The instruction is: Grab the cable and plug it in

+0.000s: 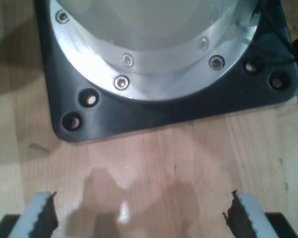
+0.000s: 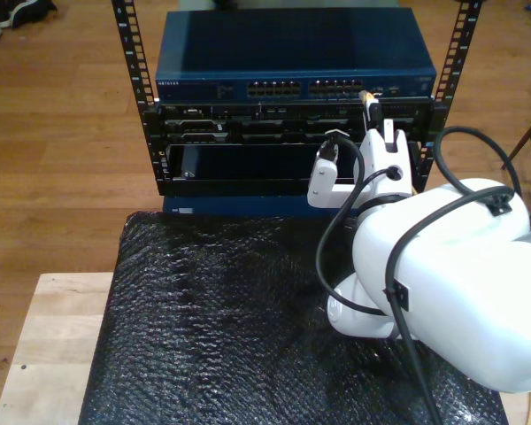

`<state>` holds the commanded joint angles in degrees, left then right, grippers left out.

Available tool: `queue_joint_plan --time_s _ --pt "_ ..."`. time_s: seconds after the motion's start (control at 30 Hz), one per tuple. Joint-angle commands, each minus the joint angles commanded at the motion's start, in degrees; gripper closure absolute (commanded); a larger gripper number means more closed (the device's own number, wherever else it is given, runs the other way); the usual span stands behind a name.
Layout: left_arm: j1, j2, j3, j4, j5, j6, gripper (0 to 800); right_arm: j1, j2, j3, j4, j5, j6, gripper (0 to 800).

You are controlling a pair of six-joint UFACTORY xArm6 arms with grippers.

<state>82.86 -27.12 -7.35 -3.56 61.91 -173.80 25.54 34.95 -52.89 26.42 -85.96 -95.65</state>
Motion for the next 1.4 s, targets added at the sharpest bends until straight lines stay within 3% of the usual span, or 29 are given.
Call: queue_joint_plan --time_s 0.33,1.4 --pt "0.1 0.0 0.0 0.0 0.0 -0.1 0 0.7 3.8 -5.3 3.0 -0.4 -2.6 800" --pt "0.1 0.0 0.0 0.0 0.0 -0.1 0 1.2 7.6 -11.1 7.4 -0.3 -7.1 800"
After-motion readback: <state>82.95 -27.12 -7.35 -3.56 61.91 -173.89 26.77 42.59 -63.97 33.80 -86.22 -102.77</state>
